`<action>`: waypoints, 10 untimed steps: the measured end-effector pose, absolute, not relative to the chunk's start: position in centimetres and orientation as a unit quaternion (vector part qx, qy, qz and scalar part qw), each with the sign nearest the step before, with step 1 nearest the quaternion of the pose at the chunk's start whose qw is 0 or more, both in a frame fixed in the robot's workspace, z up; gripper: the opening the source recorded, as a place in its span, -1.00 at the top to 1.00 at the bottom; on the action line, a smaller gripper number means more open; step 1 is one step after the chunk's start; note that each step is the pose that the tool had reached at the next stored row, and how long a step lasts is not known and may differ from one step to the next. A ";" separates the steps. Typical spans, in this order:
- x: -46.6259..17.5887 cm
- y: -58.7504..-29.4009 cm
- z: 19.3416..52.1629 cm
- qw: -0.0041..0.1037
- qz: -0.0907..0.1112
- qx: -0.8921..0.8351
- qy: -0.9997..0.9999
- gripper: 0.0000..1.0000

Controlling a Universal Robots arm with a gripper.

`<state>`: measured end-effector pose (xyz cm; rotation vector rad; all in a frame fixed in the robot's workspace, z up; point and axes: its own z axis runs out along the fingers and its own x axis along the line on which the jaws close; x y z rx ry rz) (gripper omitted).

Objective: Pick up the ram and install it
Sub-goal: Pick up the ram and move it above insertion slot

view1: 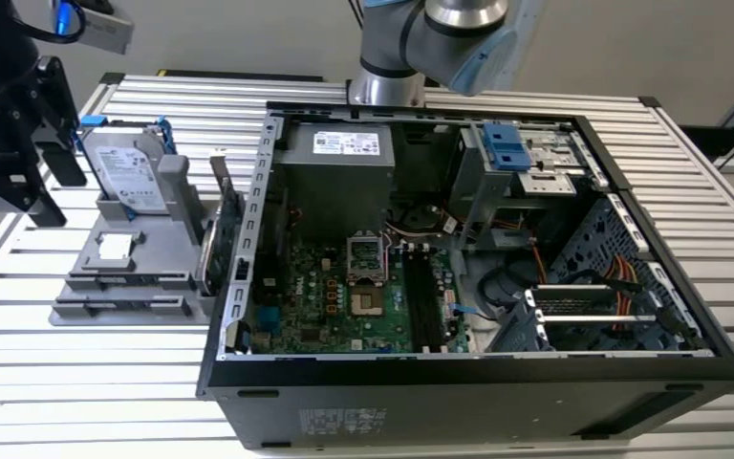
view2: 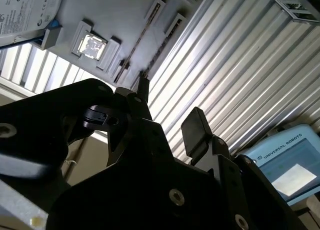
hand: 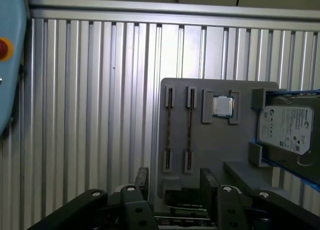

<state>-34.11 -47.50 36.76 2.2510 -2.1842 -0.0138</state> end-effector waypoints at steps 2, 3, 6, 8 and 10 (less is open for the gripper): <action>-34.1 -47.5 36.6 0.002 -0.004 0.717 -0.697 -1.00; -34.1 -47.5 36.5 0.002 -0.004 0.717 -0.697 -1.00; -34.1 -47.4 36.3 0.002 -0.005 0.717 -0.697 -1.00; -34.1 -47.4 36.2 0.002 -0.005 0.717 -0.697 -1.00; -34.1 -47.4 36.0 0.002 -0.005 0.717 -0.697 -1.00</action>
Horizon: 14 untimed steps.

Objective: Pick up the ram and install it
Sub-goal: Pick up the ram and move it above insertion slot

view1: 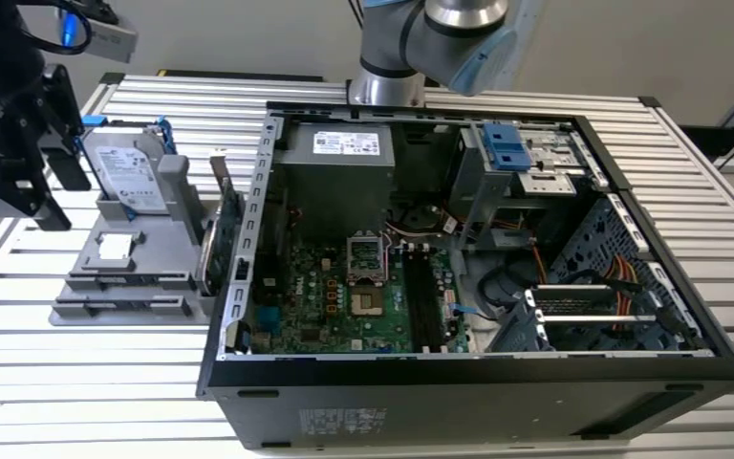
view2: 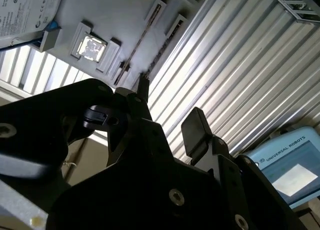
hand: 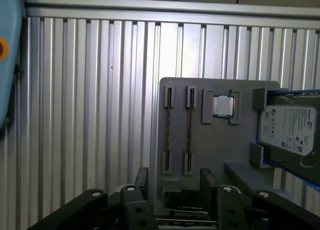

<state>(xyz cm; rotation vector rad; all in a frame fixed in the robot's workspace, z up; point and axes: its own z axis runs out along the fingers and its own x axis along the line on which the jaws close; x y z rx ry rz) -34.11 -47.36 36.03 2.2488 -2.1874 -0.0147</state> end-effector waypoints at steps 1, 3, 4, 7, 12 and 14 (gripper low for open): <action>-34.1 -47.3 35.9 0.002 -0.005 0.717 -0.697 -1.00; -34.1 -47.3 35.8 0.002 -0.005 0.717 -0.698 -1.00; -34.1 -47.3 35.7 0.002 -0.005 0.717 -0.698 -1.00; -34.1 -47.2 35.4 0.002 -0.005 0.716 -0.698 -1.00; -34.1 -47.2 35.1 0.002 -0.005 0.716 -0.698 -1.00; -34.1 -47.1 34.9 0.002 -0.005 0.716 -0.698 -1.00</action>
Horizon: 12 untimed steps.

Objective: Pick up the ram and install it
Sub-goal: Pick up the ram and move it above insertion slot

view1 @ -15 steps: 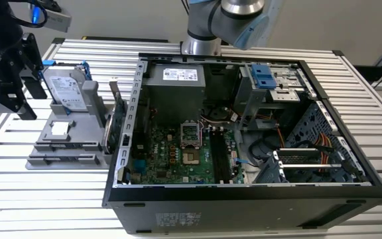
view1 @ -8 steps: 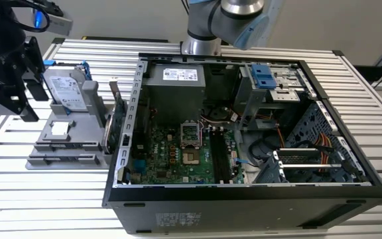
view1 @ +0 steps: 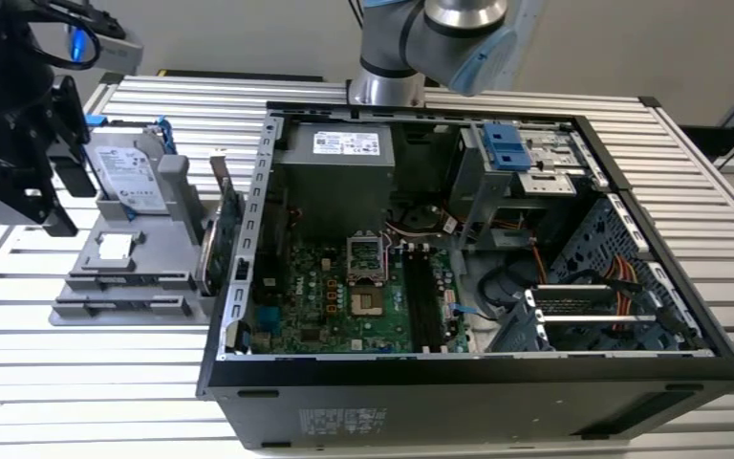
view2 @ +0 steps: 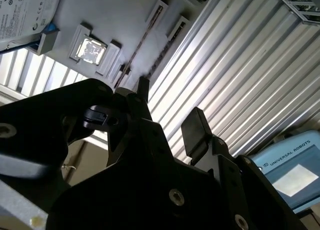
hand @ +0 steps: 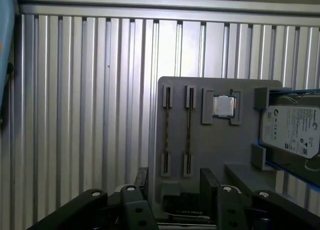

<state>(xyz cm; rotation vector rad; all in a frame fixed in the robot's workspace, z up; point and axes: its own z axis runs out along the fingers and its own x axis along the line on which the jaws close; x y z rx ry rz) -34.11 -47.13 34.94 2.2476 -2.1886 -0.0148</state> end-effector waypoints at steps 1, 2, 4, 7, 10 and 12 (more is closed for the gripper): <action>-34.1 -47.1 34.9 0.002 -0.005 0.716 -0.698 -1.00; -34.1 -47.1 34.8 0.002 -0.005 0.716 -0.698 -1.00; -34.1 -47.1 34.6 0.002 -0.005 0.716 -0.698 -1.00; -34.1 -47.0 34.3 0.002 -0.005 0.716 -0.698 -1.00; -34.1 -47.0 34.1 0.002 -0.005 0.716 -0.698 -1.00; -34.1 -47.0 33.9 0.002 -0.005 0.716 -0.698 -1.00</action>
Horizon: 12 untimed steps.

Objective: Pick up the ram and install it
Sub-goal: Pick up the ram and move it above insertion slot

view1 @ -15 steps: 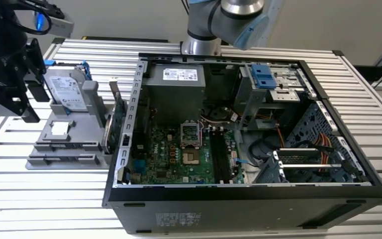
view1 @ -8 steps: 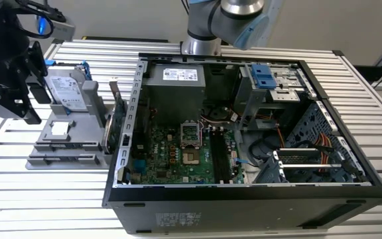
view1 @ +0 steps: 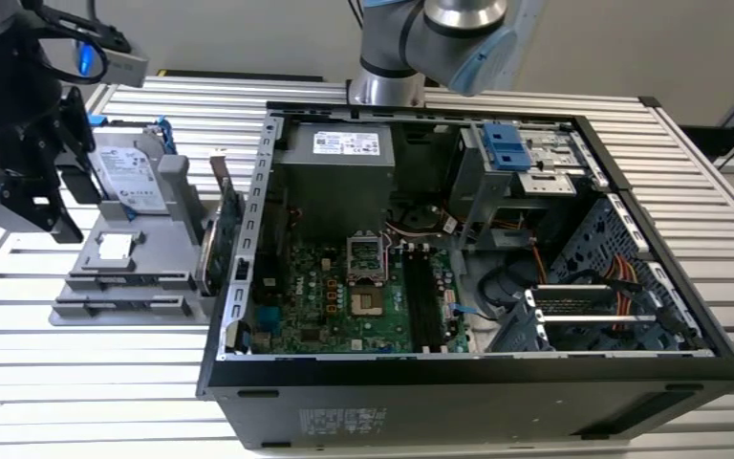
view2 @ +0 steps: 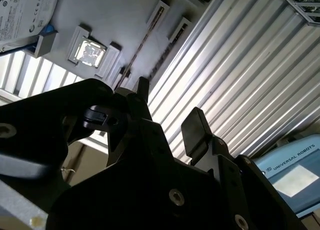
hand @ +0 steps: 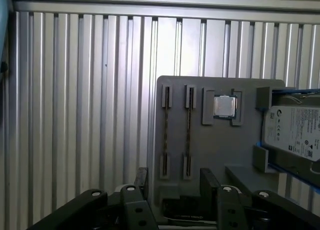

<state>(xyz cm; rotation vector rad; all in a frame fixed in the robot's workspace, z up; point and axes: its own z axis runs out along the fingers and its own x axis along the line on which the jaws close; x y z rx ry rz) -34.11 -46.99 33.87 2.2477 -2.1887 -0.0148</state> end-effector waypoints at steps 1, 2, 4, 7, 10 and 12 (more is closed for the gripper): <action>-34.1 -47.0 33.8 0.002 -0.005 0.716 -0.698 -1.00; -34.1 -47.0 33.7 0.002 -0.005 0.716 -0.698 -1.00; -34.1 -47.0 33.6 0.002 -0.005 0.716 -0.698 -1.00; -34.1 -47.0 33.4 0.002 -0.005 0.716 -0.698 -1.00; -34.1 -46.9 33.2 0.002 -0.005 0.716 -0.698 -1.00; -34.1 -46.9 33.1 0.002 -0.005 0.716 -0.698 -1.00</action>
